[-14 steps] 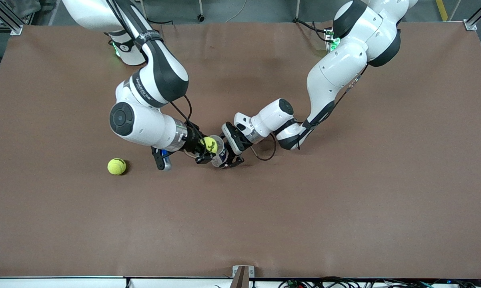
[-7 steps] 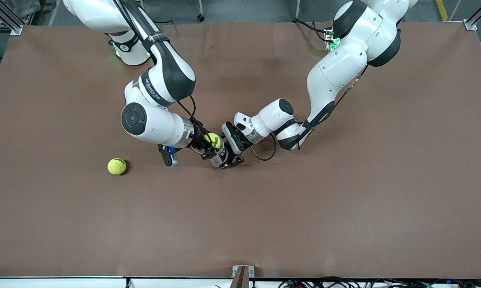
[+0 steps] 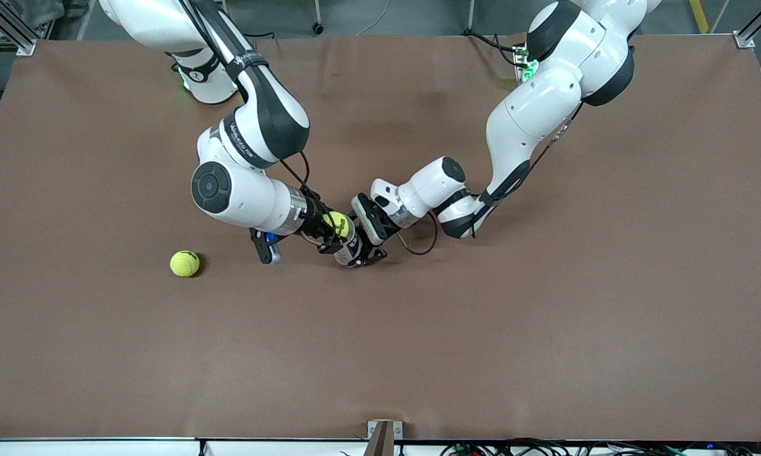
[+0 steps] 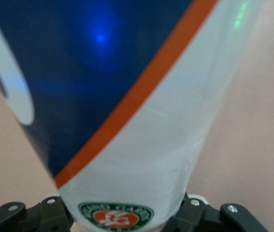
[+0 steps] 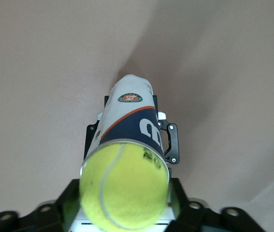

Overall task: Insert tennis ball vertically with right arm
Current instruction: 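Release the ball into the can with the right gripper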

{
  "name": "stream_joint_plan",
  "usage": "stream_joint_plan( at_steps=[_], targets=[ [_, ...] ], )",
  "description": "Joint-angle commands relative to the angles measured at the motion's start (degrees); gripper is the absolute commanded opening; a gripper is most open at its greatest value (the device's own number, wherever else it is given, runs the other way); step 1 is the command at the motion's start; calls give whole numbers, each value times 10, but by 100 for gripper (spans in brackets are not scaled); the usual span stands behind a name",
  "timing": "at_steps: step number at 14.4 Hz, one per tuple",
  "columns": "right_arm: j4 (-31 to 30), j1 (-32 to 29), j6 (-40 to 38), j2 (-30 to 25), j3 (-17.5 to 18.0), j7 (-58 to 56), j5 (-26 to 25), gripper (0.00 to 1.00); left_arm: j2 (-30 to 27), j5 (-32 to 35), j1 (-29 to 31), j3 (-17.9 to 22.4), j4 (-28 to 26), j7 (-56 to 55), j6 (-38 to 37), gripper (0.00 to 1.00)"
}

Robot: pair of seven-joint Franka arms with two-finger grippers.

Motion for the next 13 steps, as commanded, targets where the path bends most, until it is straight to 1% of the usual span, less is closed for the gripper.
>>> stream_joint_plan(
  at_steps=[1,6,8,10,11,13],
  targets=[
    [-12,7,10,-14,-6,7,-8,100,1,12,0,5,4,3,6,74],
    [-6,-4,6,-14,-8,-8,-12,100,2,12,-1,5,4,3,6,74],
    [-6,-28,-4,-18,-8,-63,-29,100,2,11,-2,5,5,3,6,74],
    [-8,-63,-44,-25,-9,-140,-40,100,2,12,-2,5,4,3,6,74],
    [-10,-80,-59,-29,-8,-178,-61,100,2,12,-3,5,5,3,7,74],
    [-18,-102,-91,-36,-8,-259,-130,100,2,12,-3,5,4,3,12,74]
  ],
)
